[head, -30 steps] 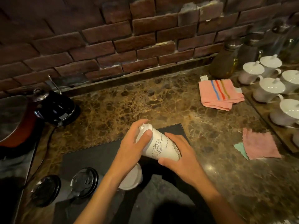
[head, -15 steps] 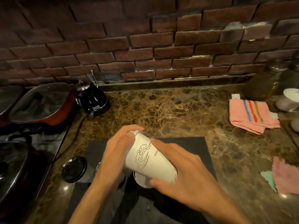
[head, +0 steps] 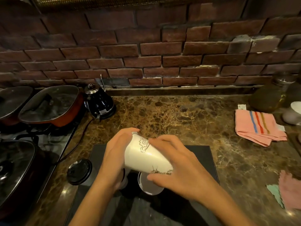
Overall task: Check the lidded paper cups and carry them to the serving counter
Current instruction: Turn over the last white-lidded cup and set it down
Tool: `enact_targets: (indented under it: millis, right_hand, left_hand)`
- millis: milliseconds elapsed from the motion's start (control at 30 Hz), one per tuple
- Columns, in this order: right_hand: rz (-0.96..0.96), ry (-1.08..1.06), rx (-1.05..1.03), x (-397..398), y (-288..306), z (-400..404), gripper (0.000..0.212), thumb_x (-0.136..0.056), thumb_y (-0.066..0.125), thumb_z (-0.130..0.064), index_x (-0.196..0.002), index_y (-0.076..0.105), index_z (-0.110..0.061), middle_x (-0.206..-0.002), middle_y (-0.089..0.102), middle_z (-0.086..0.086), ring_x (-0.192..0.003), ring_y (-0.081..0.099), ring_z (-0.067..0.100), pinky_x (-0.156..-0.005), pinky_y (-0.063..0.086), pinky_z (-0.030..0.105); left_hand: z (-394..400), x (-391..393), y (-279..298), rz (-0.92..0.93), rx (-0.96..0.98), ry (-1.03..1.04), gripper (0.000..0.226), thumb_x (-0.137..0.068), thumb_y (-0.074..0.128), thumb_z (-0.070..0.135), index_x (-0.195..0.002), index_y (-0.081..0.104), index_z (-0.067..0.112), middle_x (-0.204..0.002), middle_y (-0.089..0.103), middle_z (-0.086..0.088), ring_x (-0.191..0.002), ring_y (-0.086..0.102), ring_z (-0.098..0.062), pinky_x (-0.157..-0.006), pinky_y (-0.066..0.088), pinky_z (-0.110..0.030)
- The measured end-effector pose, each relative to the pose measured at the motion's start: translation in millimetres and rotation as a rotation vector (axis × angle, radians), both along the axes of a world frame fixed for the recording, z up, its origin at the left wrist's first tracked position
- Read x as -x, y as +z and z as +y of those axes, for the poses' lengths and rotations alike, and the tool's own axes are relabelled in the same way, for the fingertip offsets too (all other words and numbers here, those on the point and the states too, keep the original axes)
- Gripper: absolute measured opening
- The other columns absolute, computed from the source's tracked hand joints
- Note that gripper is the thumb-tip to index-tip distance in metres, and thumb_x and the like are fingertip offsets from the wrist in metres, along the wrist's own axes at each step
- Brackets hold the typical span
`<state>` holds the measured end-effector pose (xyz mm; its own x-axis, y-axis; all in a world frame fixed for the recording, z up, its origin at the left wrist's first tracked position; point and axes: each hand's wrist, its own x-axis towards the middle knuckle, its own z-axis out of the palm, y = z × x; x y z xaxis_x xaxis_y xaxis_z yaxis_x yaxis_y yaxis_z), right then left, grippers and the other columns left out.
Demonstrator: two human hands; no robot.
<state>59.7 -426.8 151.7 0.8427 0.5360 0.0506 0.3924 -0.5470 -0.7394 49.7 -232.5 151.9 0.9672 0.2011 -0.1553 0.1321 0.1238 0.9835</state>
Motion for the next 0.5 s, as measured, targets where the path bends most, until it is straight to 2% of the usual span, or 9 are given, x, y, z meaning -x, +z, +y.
enact_targets:
  millis: [67,133,200,267,300,367,433,500]
  right_hand:
    - [-0.177,0.056,0.141,2.9,6.5,7.9,0.079,-0.079,0.066,-0.059,-0.144,0.022,-0.053,-0.139,0.036,-0.024,-0.118,0.055,0.012,-0.088,0.052,0.036]
    - [-0.160,0.058,0.152,3.0,10.0,12.0,0.080,-0.080,0.063,-0.060,-0.148,0.021,-0.052,-0.139,0.041,-0.023,-0.123,0.051,0.010,-0.096,0.047,0.038]
    - [-0.033,0.027,0.050,-1.7,11.6,11.4,0.080,-0.076,0.067,-0.059,-0.147,0.031,-0.054,-0.133,0.051,-0.026,-0.121,0.052,0.002,-0.096,0.047,0.035]
    - [0.246,-0.005,-0.219,-8.6,11.9,8.2,0.069,-0.073,0.079,-0.046,-0.137,0.052,-0.049,-0.125,0.063,-0.021,-0.109,0.062,0.002,-0.087,0.054,0.031]
    - [0.399,-0.004,-0.371,-11.8,11.5,6.9,0.062,-0.073,0.083,-0.038,-0.131,0.062,-0.042,-0.121,0.068,-0.015,-0.104,0.067,0.008,-0.083,0.057,0.033]
    - [0.584,-0.011,-0.539,-14.4,11.2,6.4,0.055,-0.072,0.083,-0.036,-0.124,0.069,-0.032,-0.121,0.070,-0.004,-0.108,0.070,0.022,-0.087,0.059,0.045]
    - [0.567,-0.020,-0.533,-15.8,8.7,6.2,0.058,-0.070,0.080,-0.046,-0.125,0.068,-0.032,-0.123,0.069,-0.004,-0.112,0.068,0.023,-0.094,0.057,0.051]
    - [0.449,-0.064,-0.444,-15.0,8.2,4.0,0.062,-0.068,0.075,-0.056,-0.127,0.064,-0.038,-0.122,0.067,-0.013,-0.110,0.067,0.010,-0.095,0.057,0.046]
  left_hand:
    - [3.6,-2.8,1.8,0.044,0.014,-0.014,0.039,-0.084,0.054,0.038,-0.110,0.073,0.017,-0.100,0.075,-0.014,-0.078,0.071,-0.017,-0.055,0.055,-0.029]
    - [7.9,-3.9,3.5,0.026,-0.006,-0.043,0.040,-0.081,0.059,0.044,-0.108,0.075,0.020,-0.103,0.075,-0.013,-0.082,0.071,-0.019,-0.060,0.056,-0.030]
    - [11.3,-2.5,4.4,-0.029,-0.031,-0.047,0.043,-0.082,0.058,0.048,-0.108,0.074,0.018,-0.103,0.074,-0.011,-0.088,0.070,-0.026,-0.068,0.055,-0.037]
    - [12.3,-0.6,6.0,-0.115,-0.078,-0.041,0.041,-0.087,0.053,0.046,-0.109,0.071,0.016,-0.107,0.071,-0.014,-0.094,0.068,-0.036,-0.072,0.053,-0.045]
    - [12.1,0.3,7.0,-0.157,-0.100,-0.045,0.042,-0.088,0.052,0.046,-0.110,0.071,0.016,-0.108,0.070,-0.015,-0.096,0.066,-0.039,-0.072,0.053,-0.048]
    - [10.6,0.8,10.1,-0.208,-0.132,-0.062,0.043,-0.087,0.050,0.049,-0.110,0.070,0.018,-0.108,0.068,-0.015,-0.095,0.064,-0.044,-0.069,0.050,-0.050]
    - [9.6,0.1,12.1,-0.204,-0.145,-0.053,0.042,-0.087,0.051,0.050,-0.109,0.071,0.020,-0.107,0.069,-0.013,-0.095,0.064,-0.043,-0.069,0.050,-0.048]
    - [7.6,-2.4,11.6,-0.157,-0.121,-0.018,0.038,-0.088,0.053,0.046,-0.107,0.072,0.019,-0.107,0.069,-0.015,-0.091,0.067,-0.036,-0.067,0.053,-0.040]
